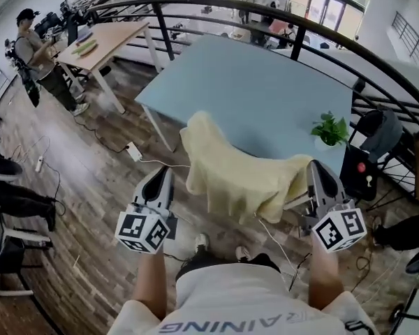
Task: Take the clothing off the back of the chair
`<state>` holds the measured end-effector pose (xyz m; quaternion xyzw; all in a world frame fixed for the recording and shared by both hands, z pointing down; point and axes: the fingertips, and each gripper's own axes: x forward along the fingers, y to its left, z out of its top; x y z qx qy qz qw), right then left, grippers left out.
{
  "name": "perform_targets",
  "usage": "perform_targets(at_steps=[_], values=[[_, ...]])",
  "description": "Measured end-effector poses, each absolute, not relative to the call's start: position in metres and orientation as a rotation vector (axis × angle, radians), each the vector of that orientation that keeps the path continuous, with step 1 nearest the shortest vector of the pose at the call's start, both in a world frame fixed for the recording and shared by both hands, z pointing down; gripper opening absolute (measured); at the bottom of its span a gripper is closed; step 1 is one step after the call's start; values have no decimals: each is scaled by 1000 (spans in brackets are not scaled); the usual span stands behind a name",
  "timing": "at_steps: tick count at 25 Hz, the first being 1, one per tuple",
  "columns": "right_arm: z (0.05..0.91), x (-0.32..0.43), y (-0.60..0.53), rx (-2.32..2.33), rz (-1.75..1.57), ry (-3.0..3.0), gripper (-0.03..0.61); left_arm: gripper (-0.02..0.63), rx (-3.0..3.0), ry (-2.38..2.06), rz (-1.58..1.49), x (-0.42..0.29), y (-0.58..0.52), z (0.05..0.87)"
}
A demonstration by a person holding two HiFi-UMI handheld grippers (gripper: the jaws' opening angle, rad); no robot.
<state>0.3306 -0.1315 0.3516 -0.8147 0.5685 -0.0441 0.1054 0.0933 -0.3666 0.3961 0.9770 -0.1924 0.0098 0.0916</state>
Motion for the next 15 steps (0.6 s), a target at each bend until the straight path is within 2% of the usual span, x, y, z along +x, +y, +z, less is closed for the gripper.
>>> perform_targets(at_steps=[8,15], values=[[368,324,-133,-2624,-138,1354,23,46,2908,-247,56,131,-436,408],[393,325,-127,-2660,-290,1221,23,46,2864,-31,120,165,-474,420]])
